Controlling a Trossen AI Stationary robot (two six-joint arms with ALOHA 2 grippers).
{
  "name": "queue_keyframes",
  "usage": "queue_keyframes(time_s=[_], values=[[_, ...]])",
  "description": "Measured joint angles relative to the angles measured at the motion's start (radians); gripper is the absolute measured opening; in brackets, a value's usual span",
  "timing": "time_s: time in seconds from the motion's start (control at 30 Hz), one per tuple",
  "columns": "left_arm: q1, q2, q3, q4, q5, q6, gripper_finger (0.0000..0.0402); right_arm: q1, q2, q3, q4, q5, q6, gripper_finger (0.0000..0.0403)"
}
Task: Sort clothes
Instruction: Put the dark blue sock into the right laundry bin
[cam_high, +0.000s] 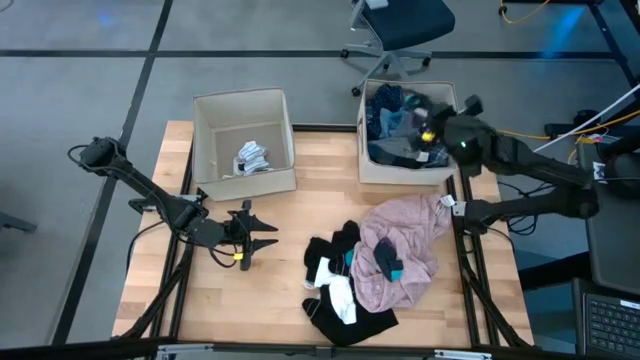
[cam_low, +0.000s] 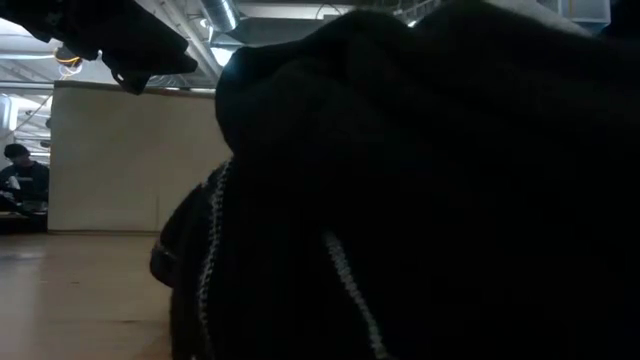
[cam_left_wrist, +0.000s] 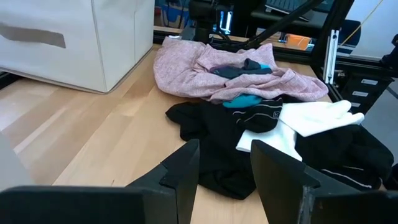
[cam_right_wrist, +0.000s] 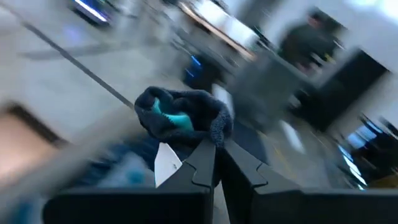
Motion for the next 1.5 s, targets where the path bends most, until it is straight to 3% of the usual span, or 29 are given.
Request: queue_keyframes(time_s=[0.23, 0.5, 0.6, 0.8, 0.93, 1.07, 1.17, 1.5], values=[[0.000, 0.000, 0.000, 0.001, 0.000, -0.003, 0.0135, -0.258, 0.018, 0.000, -0.135, -0.066, 0.117, 0.0021], [0.000, 0.000, 0.000, 0.001, 0.000, -0.004, 0.0135, -0.392, 0.032, -0.001, -0.157, -0.239, 0.127, 0.0029], [0.000, 0.000, 0.000, 0.001, 0.000, -0.002, 0.0135, -0.394, 0.035, -0.001, -0.196, -0.239, 0.146, 0.0061], [0.000, 0.000, 0.000, 0.004, 0.000, -0.002, 0.0135, -0.391, 0.032, -0.001, -0.282, -0.223, 0.199, 0.0163], [0.000, 0.000, 0.000, 0.008, 0.000, -0.005, 0.0135, -0.388, 0.011, -0.001, -0.332, -0.372, 0.280, 0.0212], [0.000, 0.000, 0.000, 0.007, 0.000, -0.005, 0.0135, -0.309, 0.002, -0.001, -0.410, -0.596, 0.376, 0.0232], [0.000, 0.000, 0.000, 0.008, 0.000, -0.002, 0.0135, -0.189, 0.001, -0.004, -0.447, -0.698, 0.414, 0.0234], [0.000, 0.000, 0.000, 0.008, 0.000, -0.001, 0.0135, 0.276, 0.018, -0.172, -0.364, -0.777, 0.608, 0.0234]])
